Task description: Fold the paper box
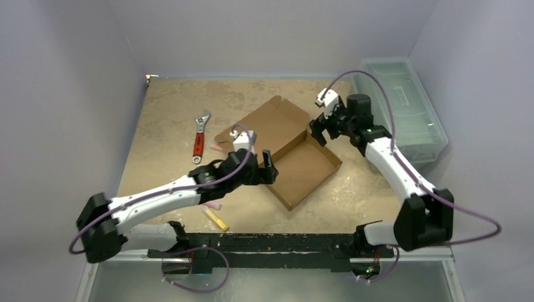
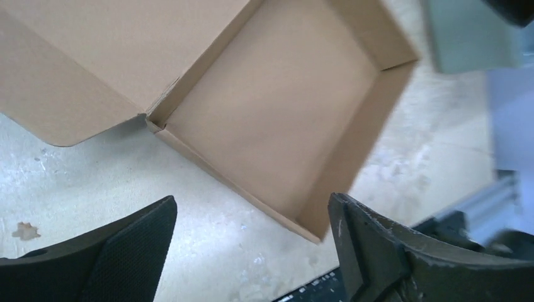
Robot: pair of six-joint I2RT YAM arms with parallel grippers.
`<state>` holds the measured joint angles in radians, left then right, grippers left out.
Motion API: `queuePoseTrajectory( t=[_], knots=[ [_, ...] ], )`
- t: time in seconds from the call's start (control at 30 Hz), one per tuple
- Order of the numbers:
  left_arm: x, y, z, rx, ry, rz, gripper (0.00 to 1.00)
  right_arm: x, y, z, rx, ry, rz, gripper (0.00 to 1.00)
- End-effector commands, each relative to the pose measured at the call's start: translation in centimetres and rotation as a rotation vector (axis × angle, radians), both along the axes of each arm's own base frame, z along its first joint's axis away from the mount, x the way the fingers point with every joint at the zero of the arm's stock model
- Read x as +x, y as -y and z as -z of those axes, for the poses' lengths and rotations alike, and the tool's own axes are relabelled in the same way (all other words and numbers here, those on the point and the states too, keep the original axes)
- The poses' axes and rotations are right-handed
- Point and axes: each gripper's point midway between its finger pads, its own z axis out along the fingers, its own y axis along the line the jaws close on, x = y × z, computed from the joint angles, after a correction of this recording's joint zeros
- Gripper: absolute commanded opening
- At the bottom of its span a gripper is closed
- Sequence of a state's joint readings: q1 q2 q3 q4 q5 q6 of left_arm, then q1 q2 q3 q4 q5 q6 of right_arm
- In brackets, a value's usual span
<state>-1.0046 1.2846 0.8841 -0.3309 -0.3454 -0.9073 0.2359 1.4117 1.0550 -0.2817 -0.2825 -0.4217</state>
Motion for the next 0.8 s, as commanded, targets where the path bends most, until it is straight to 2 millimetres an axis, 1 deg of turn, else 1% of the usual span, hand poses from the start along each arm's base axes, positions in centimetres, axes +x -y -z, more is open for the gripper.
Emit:
queuePoseTrajectory(
  t=[0.0, 0.07, 0.13, 0.2, 0.27, 0.3, 0.37, 0.5, 0.57, 0.6, 0.7, 0.77],
  knots=[
    [0.1, -2.3, -3.6, -0.154, 0.112, 0.048, 0.91, -3.9, -1.7, -3.7, 0.092, 0.059, -0.225, 0.96],
    [0.9, -3.9, -4.6, -0.269, 0.119, 0.007, 0.93, -6.1, -2.6, -4.9, 0.133, 0.082, -0.325, 0.99],
    [1.7, -5.4, -5.2, -0.348, 0.14, -0.05, 0.96, -8.4, -3.4, -5.3, 0.164, 0.101, -0.431, 0.99],
    [2.4, -6.8, -5.1, -0.397, 0.141, -0.108, 0.97, -10.3, -4.1, -5.0, 0.179, 0.135, -0.545, 0.99],
    [3.3, -8.0, -4.4, -0.428, 0.124, -0.168, 0.97, -11.3, -4.3, -4.3, 0.179, 0.148, -0.6, 0.99],
    [3.9, -8.3, -4.5, -0.463, 0.133, -0.184, 0.98, -11.5, -4.3, -3.8, 0.178, 0.139, -0.61, 0.99],
    [4.9, -9.1, -3.5, -0.523, 0.117, -0.225, 0.98, -11.8, -4.3, -2.7, 0.166, 0.107, -0.64, 0.99],
    [7.1, -10.4, -2.6, -0.662, 0.114, -0.271, 0.97, -12.7, -4.6, -2.0, 0.181, 0.021, -0.715, 0.99],
    [8.2, -10.5, -2.2, -0.67, 0.108, -0.282, 0.96, -12.8, -4.7, -1.9, 0.185, 0.0, -0.732, 0.99],
    [8.8, -10.6, -1.8, -0.652, 0.086, -0.306, 0.96, -12.7, -4.7, -1.7, 0.185, -0.005, -0.731, 0.99],
    [9.8, -11.2, 0.1, -0.623, 0.026, -0.366, 0.94, -12.3, -4.6, -1.5, 0.173, 0.004, -0.715, 0.99],
    [10.4, -11.7, 1.0, -0.62, 0.015, -0.399, 0.92, -12.1, -4.5, -1.4, 0.171, 0.007, -0.696, 0.99]
  ],
)
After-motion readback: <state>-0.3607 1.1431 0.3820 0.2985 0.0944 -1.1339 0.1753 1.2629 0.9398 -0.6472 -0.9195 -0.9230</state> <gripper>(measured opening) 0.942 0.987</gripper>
